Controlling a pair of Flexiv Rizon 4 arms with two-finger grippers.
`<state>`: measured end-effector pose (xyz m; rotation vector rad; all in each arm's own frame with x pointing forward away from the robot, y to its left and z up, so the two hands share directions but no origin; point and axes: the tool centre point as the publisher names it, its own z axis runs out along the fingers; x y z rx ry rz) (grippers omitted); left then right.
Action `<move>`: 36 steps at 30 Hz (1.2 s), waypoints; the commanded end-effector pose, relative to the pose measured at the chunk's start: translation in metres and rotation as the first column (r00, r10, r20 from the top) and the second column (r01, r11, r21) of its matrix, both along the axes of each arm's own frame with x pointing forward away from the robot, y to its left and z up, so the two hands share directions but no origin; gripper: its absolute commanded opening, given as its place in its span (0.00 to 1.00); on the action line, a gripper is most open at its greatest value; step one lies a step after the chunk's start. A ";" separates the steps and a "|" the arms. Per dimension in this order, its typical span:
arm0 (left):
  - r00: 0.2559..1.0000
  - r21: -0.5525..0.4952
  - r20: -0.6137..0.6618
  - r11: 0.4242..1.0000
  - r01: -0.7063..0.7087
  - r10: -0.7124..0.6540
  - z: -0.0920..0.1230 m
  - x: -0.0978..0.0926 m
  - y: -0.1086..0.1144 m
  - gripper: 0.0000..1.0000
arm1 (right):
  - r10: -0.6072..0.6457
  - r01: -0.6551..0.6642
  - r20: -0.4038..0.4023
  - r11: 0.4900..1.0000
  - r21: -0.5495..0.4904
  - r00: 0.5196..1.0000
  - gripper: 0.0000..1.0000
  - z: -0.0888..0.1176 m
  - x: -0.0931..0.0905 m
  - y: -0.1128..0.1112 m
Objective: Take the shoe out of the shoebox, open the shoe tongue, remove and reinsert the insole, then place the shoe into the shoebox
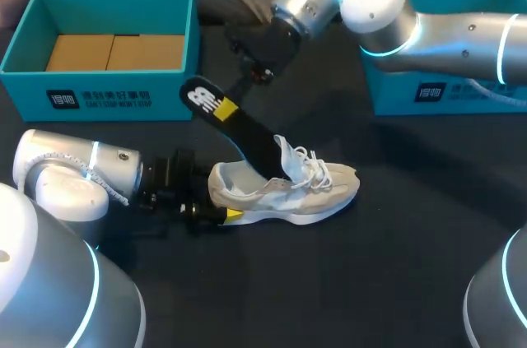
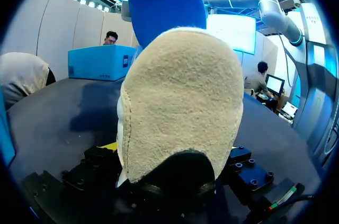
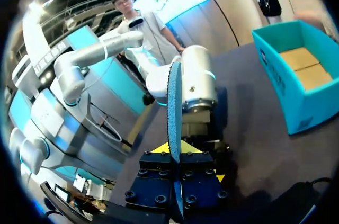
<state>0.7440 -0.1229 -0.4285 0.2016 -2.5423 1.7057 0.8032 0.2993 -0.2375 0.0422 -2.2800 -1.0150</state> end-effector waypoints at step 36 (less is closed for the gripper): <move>1.000 0.004 0.000 1.000 -0.001 0.001 -0.004 0.000 -0.001 0.00 | -0.345 0.269 0.310 0.926 0.264 0.886 0.00 0.070 0.029 -0.013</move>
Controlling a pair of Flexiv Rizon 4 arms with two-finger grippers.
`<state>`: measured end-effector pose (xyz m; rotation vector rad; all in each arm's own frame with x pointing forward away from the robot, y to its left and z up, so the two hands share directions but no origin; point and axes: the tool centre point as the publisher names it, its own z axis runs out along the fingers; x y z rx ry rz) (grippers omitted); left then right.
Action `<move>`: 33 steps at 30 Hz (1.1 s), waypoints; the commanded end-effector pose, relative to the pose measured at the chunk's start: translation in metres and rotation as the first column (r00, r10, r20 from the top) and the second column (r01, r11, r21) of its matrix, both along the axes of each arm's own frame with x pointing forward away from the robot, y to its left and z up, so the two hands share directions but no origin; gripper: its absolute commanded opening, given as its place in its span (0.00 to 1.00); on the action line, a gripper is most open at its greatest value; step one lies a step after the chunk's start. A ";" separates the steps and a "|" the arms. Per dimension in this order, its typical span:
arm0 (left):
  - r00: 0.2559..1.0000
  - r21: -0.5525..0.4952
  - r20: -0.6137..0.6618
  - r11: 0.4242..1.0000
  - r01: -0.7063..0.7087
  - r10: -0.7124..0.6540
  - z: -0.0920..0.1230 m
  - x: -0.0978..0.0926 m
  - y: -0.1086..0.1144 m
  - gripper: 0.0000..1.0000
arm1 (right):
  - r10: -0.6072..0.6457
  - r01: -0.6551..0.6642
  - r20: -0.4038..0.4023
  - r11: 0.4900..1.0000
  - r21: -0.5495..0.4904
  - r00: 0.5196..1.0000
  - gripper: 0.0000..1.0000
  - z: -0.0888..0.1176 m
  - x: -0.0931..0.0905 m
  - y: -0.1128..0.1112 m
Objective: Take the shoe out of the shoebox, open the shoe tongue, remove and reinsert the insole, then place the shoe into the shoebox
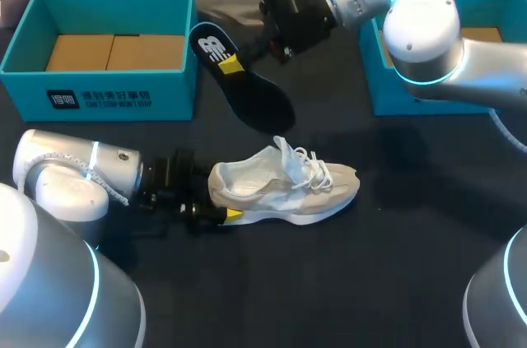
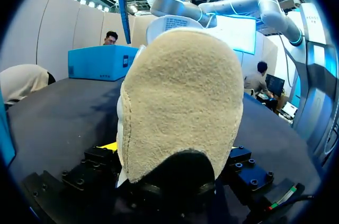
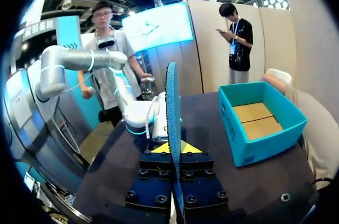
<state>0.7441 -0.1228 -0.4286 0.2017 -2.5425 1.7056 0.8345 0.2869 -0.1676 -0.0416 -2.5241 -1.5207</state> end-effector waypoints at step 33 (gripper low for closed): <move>1.000 0.004 0.000 1.000 -0.001 0.001 -0.004 0.000 -0.001 0.00 | -0.056 0.102 -0.368 0.989 0.105 0.928 0.00 0.088 0.020 -0.015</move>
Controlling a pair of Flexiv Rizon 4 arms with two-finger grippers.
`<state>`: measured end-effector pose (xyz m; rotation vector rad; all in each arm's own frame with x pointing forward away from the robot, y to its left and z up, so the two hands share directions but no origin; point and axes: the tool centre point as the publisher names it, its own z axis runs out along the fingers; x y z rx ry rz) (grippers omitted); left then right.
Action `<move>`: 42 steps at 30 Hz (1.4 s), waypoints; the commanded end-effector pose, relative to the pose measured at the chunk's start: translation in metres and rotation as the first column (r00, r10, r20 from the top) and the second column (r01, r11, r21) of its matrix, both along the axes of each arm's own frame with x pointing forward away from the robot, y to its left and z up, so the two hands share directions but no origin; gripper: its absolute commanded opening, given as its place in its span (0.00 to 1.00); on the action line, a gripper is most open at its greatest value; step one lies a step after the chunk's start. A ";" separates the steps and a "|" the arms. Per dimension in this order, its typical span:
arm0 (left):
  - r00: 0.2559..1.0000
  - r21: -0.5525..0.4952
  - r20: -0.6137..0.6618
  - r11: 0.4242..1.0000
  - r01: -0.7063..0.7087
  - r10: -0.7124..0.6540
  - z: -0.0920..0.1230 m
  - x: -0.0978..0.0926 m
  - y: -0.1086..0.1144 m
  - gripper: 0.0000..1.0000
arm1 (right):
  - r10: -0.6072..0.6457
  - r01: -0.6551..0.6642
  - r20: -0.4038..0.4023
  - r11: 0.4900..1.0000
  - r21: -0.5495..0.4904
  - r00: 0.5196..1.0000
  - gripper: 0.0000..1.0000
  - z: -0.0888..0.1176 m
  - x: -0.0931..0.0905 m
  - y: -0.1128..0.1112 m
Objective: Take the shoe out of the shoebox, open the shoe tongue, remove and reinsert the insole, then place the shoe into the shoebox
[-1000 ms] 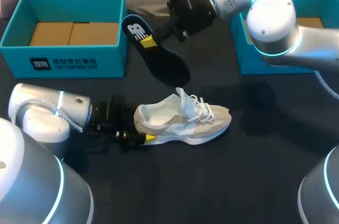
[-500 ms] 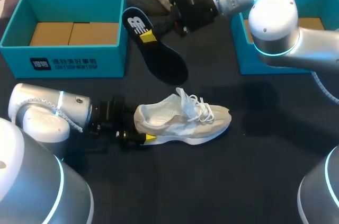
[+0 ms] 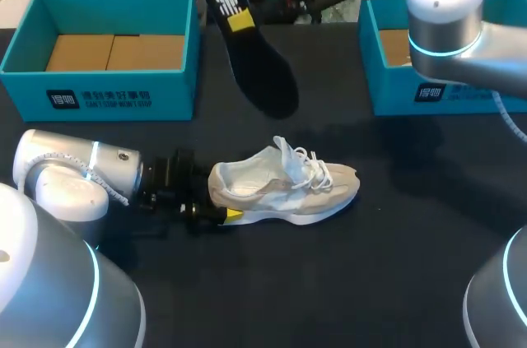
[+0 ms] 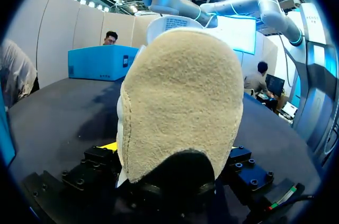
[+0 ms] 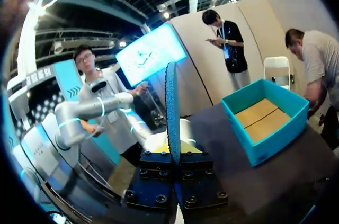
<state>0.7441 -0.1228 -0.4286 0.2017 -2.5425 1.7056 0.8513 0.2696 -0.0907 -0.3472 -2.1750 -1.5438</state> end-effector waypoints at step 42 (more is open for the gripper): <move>1.000 0.004 0.000 1.000 -0.001 0.001 -0.004 0.000 -0.001 0.00 | -0.214 0.314 -0.378 0.922 0.225 0.901 0.00 0.090 0.000 -0.019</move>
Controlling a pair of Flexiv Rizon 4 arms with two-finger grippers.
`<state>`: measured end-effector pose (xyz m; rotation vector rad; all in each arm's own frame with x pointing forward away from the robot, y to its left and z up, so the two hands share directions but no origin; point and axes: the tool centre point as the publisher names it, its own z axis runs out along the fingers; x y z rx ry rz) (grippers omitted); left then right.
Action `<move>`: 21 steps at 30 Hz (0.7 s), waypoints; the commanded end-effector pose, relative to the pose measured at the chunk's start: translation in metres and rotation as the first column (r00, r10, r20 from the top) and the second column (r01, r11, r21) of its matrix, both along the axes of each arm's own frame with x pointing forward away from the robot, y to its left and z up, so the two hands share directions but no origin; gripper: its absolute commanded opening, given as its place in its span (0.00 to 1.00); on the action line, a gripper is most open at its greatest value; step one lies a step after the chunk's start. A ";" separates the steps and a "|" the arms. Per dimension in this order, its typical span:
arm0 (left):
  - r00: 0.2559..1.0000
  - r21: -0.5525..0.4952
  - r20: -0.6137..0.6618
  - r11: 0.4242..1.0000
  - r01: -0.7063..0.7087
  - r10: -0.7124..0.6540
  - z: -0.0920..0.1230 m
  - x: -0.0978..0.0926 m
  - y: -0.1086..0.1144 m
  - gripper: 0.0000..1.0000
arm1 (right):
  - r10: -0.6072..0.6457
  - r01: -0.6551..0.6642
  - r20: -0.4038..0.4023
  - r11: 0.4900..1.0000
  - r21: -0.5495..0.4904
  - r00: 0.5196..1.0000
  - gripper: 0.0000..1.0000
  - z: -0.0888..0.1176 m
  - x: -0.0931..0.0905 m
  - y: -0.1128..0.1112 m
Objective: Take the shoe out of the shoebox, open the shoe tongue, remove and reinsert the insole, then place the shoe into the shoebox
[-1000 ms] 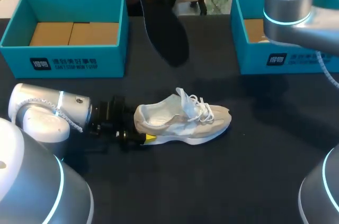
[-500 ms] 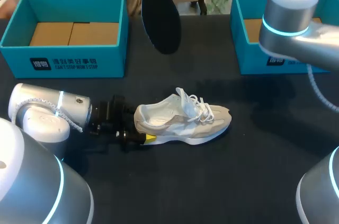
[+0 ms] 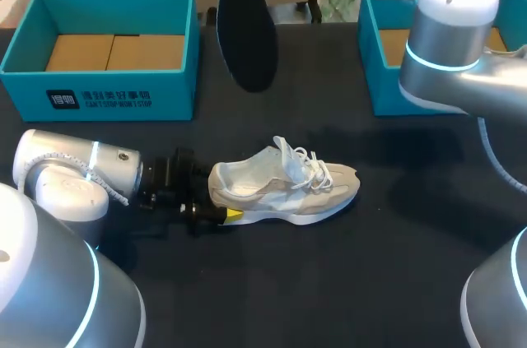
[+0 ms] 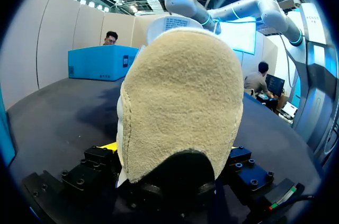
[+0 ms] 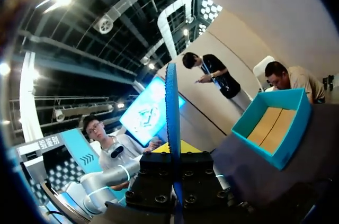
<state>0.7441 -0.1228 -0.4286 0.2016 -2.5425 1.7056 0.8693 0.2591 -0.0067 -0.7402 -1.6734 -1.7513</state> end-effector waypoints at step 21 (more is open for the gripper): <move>1.000 0.004 0.000 1.000 -0.001 0.001 -0.004 0.000 -0.001 0.00 | -0.025 0.018 -0.070 0.994 -0.108 0.997 0.00 0.070 -0.068 -0.030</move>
